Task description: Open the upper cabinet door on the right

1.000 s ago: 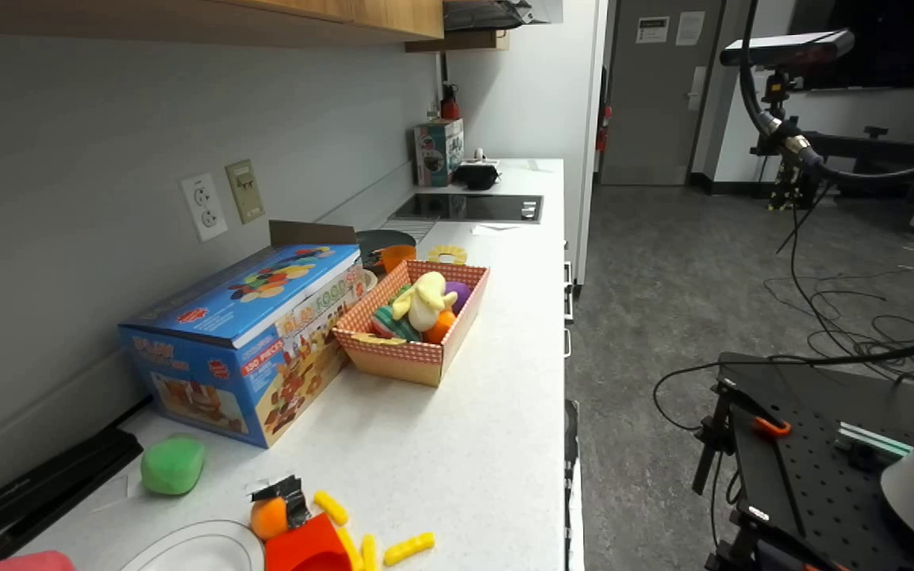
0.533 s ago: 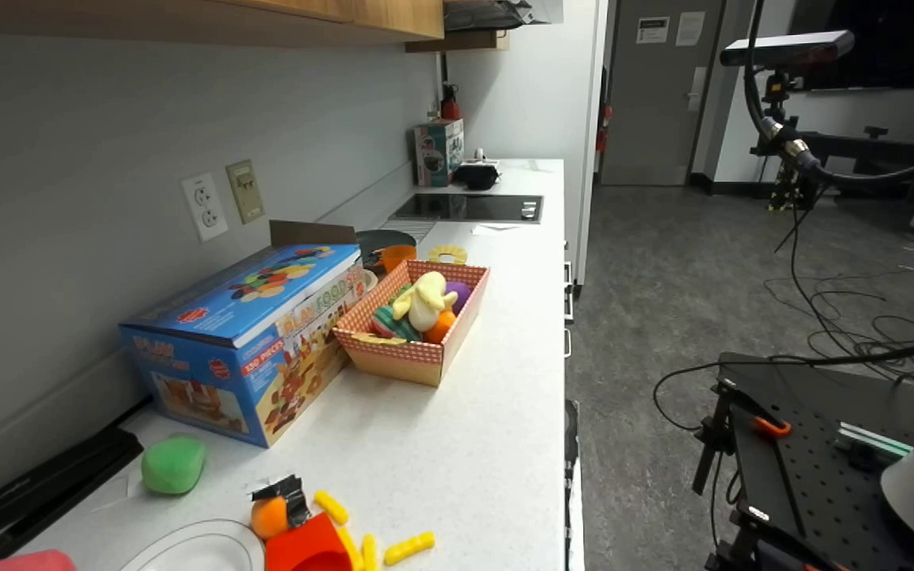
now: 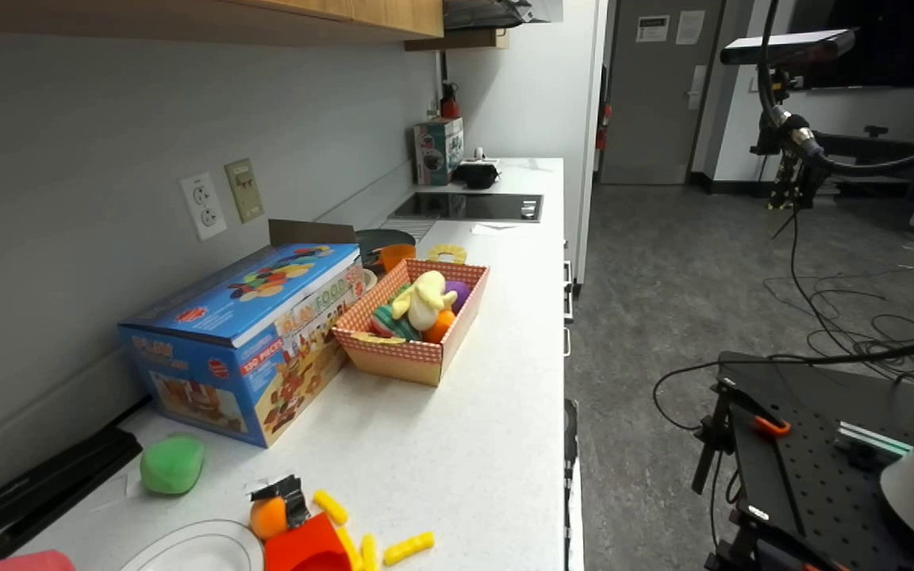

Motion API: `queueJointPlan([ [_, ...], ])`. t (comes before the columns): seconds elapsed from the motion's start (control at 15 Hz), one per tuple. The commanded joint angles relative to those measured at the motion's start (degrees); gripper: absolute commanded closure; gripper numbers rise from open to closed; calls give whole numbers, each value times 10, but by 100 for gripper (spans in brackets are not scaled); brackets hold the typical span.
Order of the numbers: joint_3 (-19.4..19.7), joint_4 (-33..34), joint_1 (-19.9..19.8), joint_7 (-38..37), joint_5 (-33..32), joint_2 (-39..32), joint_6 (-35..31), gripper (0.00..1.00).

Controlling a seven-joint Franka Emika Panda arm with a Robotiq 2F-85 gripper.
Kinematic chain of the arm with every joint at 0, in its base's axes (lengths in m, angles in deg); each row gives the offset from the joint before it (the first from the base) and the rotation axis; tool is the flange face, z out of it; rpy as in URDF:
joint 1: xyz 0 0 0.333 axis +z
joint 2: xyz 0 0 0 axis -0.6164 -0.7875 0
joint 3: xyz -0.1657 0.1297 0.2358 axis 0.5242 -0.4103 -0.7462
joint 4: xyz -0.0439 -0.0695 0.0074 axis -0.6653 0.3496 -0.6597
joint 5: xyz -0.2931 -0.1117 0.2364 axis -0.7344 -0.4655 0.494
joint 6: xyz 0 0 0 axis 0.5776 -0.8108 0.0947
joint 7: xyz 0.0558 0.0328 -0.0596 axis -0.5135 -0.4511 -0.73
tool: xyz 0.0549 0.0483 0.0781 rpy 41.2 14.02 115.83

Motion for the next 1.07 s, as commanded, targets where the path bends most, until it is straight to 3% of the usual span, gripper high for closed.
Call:
queueJointPlan([
  [0.0, 44, -15, 22, 119, 132, 30, 36, 0],
  [0.13, 60, -14, 44, 176, 229, 40, 66, 0],
  [0.2, 40, -7, 9, 129, 165, 20, 34, 0],
  [0.33, 41, -8, 17, 159, 211, 28, 50, 0],
  [0.67, 41, -16, 31, 181, 240, 36, 65, 0],
  [1.0, 16, -5, 53, 178, 317, 15, 67, 0],
])
